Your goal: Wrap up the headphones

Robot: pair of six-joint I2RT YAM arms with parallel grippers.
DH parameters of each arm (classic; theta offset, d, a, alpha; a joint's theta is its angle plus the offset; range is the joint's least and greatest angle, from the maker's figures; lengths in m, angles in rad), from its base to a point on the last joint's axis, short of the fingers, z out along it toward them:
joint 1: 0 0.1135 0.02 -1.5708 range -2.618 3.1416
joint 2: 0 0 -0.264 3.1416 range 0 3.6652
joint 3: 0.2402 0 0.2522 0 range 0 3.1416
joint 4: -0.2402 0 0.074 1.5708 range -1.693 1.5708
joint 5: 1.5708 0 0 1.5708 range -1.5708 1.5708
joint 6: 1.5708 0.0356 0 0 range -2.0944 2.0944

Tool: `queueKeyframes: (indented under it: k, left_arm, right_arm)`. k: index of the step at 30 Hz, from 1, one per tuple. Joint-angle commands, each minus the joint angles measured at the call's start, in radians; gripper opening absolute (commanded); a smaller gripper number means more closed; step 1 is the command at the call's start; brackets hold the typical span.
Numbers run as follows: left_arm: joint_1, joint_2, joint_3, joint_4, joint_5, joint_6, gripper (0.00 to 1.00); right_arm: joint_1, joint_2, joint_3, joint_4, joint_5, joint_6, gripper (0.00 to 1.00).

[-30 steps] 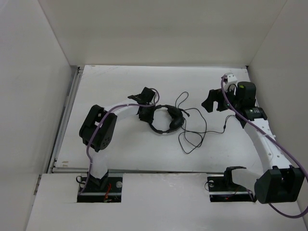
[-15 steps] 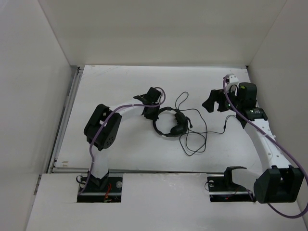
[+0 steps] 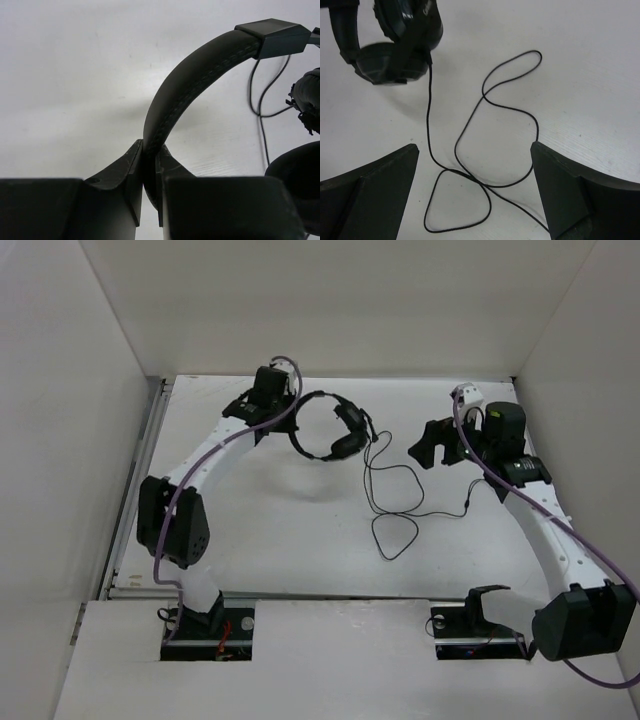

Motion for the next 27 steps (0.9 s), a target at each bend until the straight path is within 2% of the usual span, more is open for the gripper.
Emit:
queueKeyframes:
  k: [1,9,14,21,27]
  left_arm:
    - [0.013,-0.138,0.076,-0.003,0.033,0.019,0.0]
    - [0.086,-0.245,0.196,-0.026,0.099,0.034,0.0]
    - [0.129,-0.262,0.265,-0.047,0.128,0.025,0.0]
    - [0.14,-0.277,0.385,-0.084,0.206,0.003,0.0]
    - [0.145,-0.305,0.425,-0.084,0.278,-0.043,0.0]
  right_arm:
    - [0.051,-0.018,0.087,0.086,-0.033,-0.017,1.0]
    - [0.256,-0.039,0.061,0.33,-0.073,0.061,1.0]
    - [0.347,0.013,0.076,0.391,-0.064,0.067,1.0]
    - [0.396,0.132,0.093,0.584,-0.049,0.078,1.0]
    - [0.398,0.249,0.144,0.724,-0.006,0.117,1.0]
